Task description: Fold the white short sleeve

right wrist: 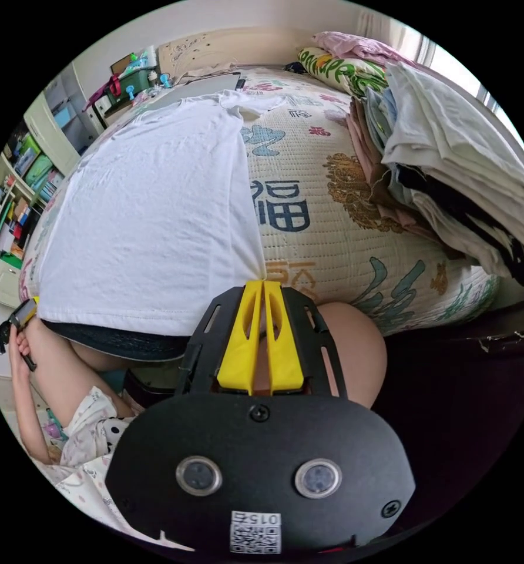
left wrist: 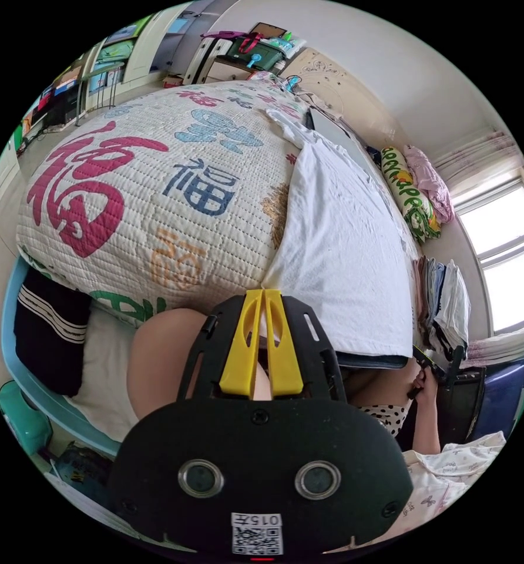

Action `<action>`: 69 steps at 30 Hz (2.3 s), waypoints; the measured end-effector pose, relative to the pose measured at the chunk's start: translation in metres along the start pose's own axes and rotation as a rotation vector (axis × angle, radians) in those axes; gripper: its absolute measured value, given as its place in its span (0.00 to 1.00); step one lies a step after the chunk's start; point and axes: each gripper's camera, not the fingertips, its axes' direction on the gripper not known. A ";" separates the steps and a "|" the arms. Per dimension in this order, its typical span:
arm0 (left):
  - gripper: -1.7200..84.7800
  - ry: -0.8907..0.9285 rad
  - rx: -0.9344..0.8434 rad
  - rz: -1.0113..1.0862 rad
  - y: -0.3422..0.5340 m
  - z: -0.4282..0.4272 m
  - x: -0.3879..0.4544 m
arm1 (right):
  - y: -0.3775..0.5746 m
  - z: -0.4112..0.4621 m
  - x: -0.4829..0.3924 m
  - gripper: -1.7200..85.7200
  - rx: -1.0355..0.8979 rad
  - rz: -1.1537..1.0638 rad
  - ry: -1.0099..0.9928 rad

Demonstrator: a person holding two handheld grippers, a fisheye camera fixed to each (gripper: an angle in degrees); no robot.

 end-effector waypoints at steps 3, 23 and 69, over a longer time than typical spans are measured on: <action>0.01 0.002 0.010 0.000 0.002 -0.005 -0.009 | -0.004 -0.006 0.016 0.01 -0.016 0.038 -0.097; 0.01 0.015 0.005 -0.002 -0.008 -0.037 -0.054 | -0.035 -0.039 0.027 0.02 -0.070 0.009 -0.184; 0.01 -0.010 0.912 0.681 -0.157 -0.306 0.258 | -0.271 -0.319 0.037 0.04 0.668 -0.034 -0.261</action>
